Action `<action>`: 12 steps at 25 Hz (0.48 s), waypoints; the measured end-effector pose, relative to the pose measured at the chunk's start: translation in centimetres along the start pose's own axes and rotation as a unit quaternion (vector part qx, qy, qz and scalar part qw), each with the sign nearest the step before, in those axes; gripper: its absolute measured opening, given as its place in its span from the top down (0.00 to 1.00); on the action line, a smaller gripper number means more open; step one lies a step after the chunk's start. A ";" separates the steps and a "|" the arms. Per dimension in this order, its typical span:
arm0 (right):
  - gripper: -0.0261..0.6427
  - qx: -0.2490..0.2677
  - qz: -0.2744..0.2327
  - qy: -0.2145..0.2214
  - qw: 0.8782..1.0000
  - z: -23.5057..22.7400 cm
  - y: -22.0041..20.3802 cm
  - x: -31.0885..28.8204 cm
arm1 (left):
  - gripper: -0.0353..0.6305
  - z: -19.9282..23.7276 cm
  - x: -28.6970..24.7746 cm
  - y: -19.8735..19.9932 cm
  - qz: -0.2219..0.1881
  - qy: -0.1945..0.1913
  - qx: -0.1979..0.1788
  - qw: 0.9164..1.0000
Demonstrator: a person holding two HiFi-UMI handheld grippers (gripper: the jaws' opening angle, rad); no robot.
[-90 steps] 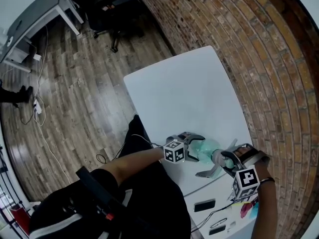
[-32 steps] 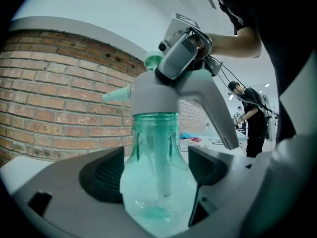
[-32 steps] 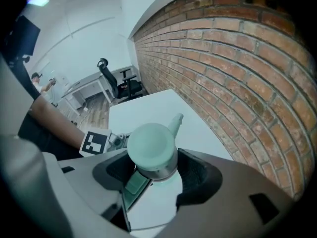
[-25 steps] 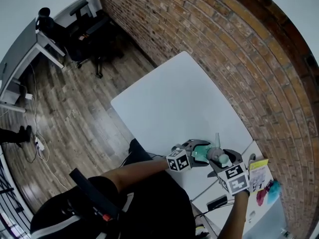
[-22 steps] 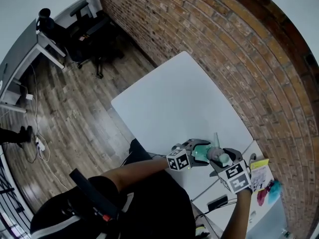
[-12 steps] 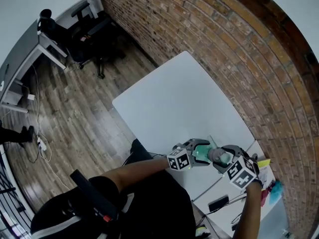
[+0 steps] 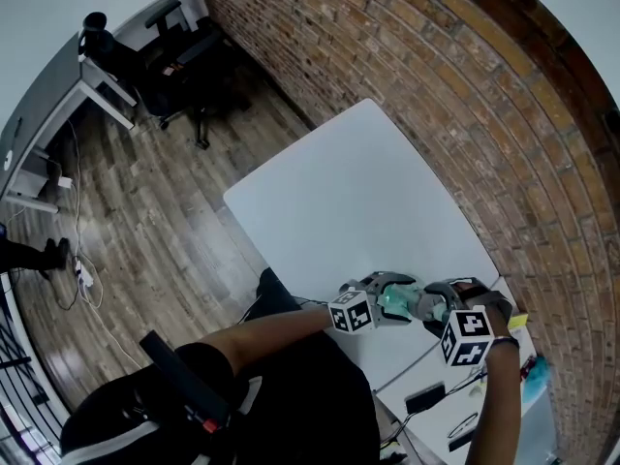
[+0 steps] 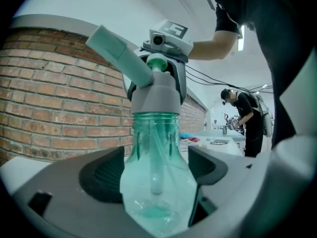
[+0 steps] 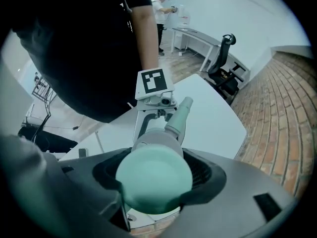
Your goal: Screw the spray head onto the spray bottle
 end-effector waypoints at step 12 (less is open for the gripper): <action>0.54 -0.072 -0.018 -0.059 0.996 -0.1 0.8 2.7 | 0.35 -0.1 0.1 0.0 -0.002 -0.001 0.001 1.000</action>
Point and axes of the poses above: the fingertips, and each gripper's own axes: x backward along the fingers, z to its left, y out of its top, the point moved 6 cm from there along x, backward along the fingers, and after that the axes turned 2 degrees about -y, right-handed, at the moved point
